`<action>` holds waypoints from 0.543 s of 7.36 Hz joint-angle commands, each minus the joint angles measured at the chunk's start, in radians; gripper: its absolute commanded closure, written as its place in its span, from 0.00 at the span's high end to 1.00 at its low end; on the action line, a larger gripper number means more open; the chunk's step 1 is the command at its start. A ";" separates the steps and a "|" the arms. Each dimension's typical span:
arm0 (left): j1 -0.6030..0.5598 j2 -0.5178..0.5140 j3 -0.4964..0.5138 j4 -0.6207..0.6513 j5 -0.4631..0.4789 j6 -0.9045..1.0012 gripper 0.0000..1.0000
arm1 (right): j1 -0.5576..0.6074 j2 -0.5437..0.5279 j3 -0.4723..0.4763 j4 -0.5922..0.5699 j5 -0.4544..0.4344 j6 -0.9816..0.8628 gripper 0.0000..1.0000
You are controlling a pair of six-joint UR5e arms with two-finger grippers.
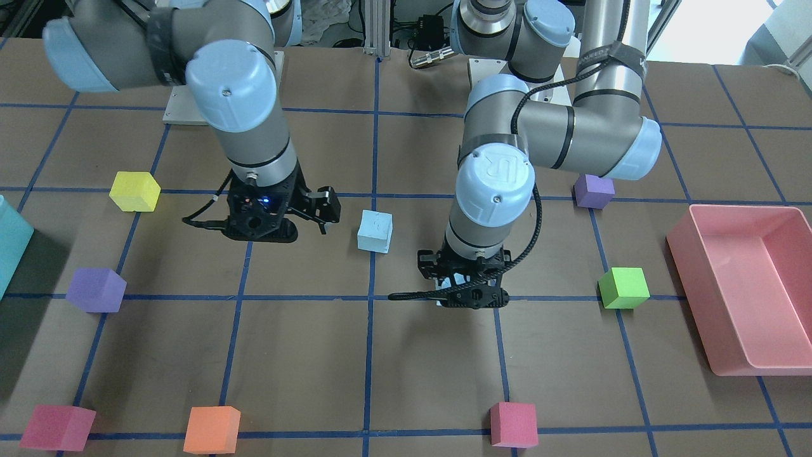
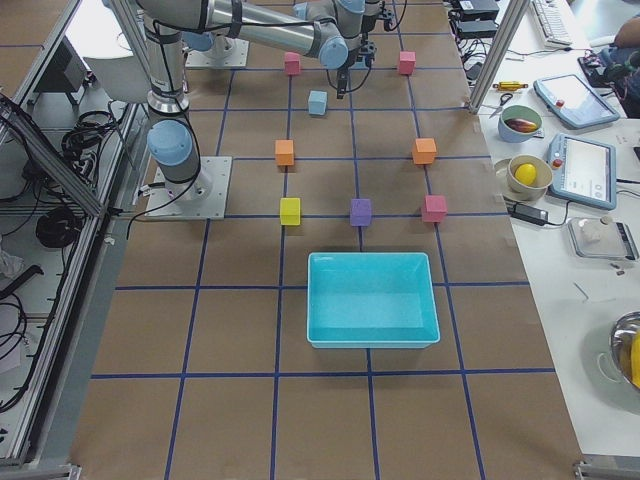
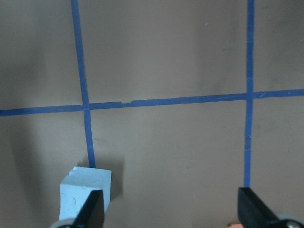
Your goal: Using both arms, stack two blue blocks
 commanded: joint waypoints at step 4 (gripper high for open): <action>-0.262 0.032 -0.026 -0.018 -0.039 -0.239 0.00 | -0.214 -0.167 -0.032 0.234 -0.014 -0.207 1.00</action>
